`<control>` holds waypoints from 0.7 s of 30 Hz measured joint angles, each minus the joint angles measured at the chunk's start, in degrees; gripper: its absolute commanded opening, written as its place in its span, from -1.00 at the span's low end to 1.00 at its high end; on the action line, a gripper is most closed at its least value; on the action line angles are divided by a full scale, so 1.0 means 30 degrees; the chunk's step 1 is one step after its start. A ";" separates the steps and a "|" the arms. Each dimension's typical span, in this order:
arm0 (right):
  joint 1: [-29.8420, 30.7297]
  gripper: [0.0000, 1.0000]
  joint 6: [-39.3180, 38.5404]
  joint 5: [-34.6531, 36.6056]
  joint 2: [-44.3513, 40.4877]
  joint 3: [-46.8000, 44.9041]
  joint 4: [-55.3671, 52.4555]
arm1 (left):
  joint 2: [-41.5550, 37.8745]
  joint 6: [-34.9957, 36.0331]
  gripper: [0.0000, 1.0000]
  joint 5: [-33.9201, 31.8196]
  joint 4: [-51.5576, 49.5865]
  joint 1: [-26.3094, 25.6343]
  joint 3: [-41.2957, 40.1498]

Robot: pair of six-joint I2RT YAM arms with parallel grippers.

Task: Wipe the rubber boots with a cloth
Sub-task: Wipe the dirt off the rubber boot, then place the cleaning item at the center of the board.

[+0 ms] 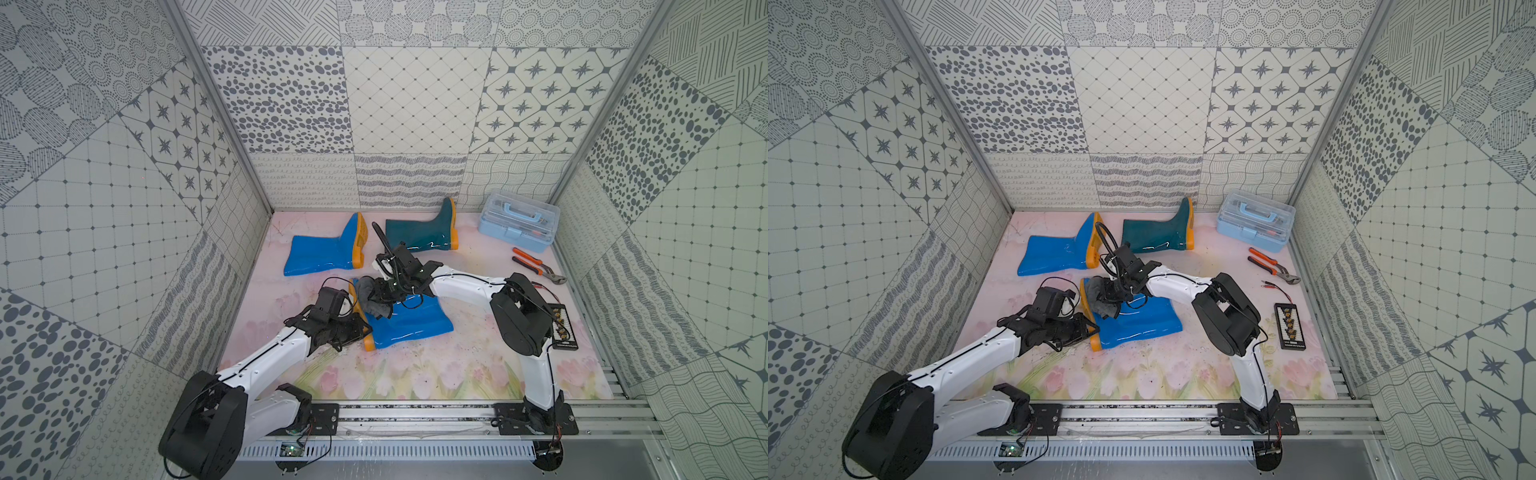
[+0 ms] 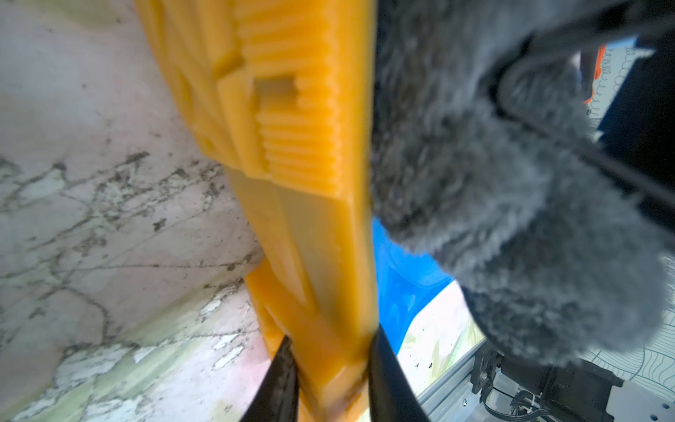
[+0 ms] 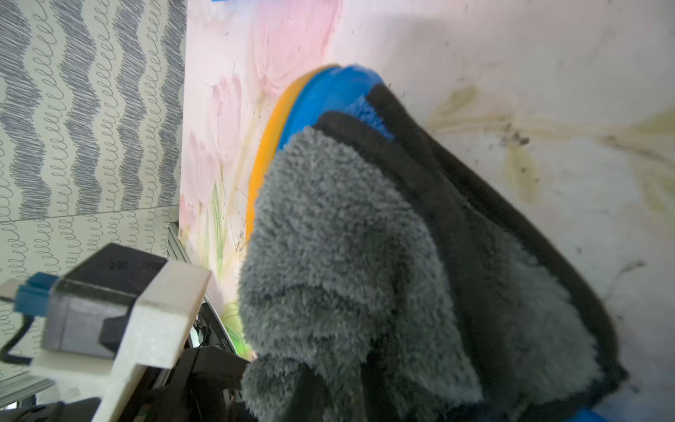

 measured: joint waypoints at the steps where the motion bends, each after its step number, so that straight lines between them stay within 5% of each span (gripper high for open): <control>1: -0.0080 -1.00 -0.0146 0.0342 -0.0262 -0.0160 0.0189 | 0.0029 0.0044 -1.00 0.0000 -0.0051 0.0000 0.0051; 8: -0.1596 -1.00 -0.1231 0.2761 -0.4481 -0.3111 0.0597 | 0.0743 0.0546 -1.00 0.0131 -0.0517 0.0000 0.0714; 21: -0.9806 -1.00 -0.3701 0.6317 -1.3143 -1.1264 -0.2164 | 0.1909 0.1290 -1.00 0.0270 -0.1909 -0.0022 0.1982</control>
